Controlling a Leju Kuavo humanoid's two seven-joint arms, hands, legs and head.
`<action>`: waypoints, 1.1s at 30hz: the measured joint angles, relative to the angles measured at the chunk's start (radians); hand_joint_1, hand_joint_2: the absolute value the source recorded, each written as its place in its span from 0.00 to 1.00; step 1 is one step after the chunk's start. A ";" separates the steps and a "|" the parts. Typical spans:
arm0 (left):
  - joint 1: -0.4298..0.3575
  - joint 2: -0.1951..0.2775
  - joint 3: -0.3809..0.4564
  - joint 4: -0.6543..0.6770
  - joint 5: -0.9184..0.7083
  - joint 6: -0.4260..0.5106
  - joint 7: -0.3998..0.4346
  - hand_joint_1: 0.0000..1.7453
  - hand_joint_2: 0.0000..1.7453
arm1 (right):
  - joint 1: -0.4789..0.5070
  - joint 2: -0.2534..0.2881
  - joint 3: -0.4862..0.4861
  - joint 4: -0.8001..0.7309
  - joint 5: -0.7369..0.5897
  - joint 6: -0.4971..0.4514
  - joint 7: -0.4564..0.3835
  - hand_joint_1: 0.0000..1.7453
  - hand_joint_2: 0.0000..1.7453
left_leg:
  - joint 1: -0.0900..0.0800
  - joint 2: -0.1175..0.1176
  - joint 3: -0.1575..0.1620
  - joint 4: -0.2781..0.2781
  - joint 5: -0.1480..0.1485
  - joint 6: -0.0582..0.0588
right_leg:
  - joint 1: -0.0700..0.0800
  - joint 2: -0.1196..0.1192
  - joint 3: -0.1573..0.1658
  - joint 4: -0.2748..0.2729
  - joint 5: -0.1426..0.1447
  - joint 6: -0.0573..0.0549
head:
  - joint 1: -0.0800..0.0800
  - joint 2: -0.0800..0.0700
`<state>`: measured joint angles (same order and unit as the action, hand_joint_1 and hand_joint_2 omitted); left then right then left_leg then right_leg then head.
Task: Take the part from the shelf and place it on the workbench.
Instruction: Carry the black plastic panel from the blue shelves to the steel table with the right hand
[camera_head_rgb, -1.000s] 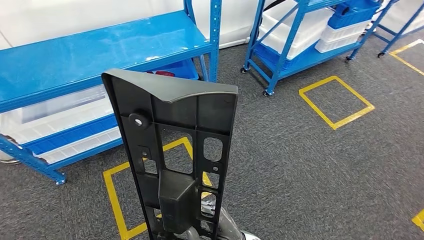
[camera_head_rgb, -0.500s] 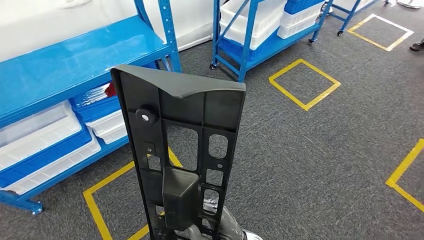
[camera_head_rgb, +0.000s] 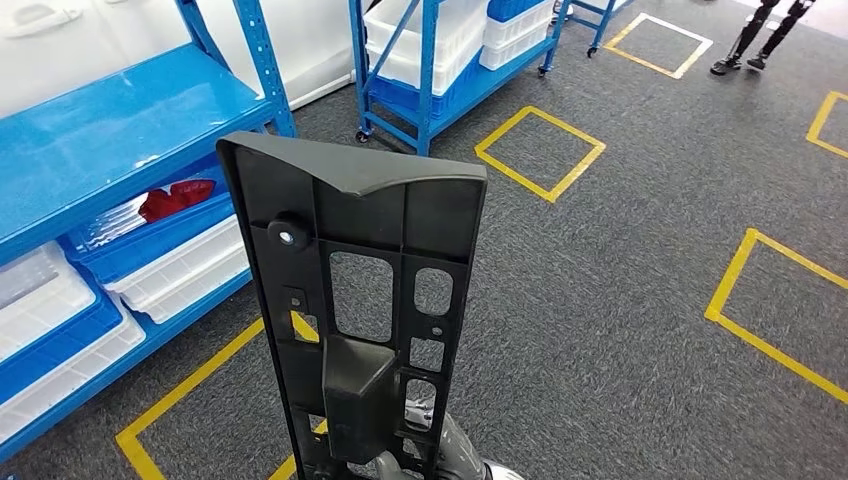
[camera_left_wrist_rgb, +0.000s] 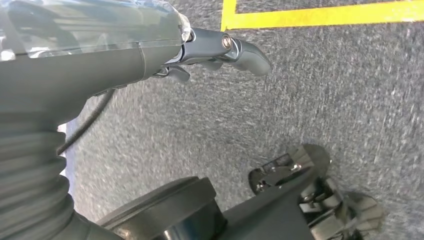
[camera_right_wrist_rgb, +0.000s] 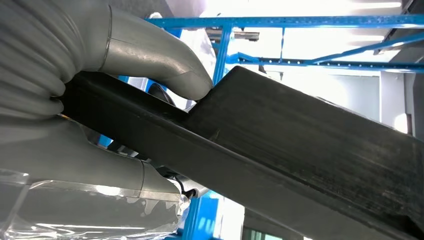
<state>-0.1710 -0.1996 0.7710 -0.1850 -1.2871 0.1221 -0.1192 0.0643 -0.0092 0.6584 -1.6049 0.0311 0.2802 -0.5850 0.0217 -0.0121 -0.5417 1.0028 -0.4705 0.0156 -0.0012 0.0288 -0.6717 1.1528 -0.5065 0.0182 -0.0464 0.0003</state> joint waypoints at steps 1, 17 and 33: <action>0.003 0.001 0.000 0.000 0.000 0.000 0.000 0.00 1.00 | 0.000 0.000 0.000 0.001 0.000 0.000 0.000 1.00 1.00 | -0.002 0.015 0.000 0.000 -0.001 0.002 | -0.003 -0.013 -0.036 0.068 -0.028 0.004 | 0.000 0.000; 0.006 0.000 0.000 0.000 0.003 0.003 -0.001 0.00 1.00 | -0.003 0.007 -0.005 0.013 -0.022 0.018 -0.004 1.00 1.00 | -0.005 0.024 -0.081 0.237 -0.152 -0.042 | -0.001 -0.003 0.078 -0.155 0.077 -0.051 | 0.000 0.000; 0.009 0.004 0.001 0.000 0.002 -0.001 0.000 0.00 1.00 | -0.006 0.016 -0.008 0.027 -0.046 0.036 0.001 1.00 1.00 | -0.006 0.040 0.000 0.005 -0.011 0.000 | -0.007 -0.021 -0.080 0.147 -0.053 0.009 | 0.000 0.000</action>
<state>-0.1616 -0.1954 0.7720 -0.1850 -1.2850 0.1213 -0.1194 0.0579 0.0065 0.6506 -1.5777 -0.0153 0.3158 -0.5844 0.0159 0.0275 -0.5412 1.0079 -0.4812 0.0157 -0.0082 0.0073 -0.7516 1.3002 -0.5598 0.0271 -0.0465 0.0001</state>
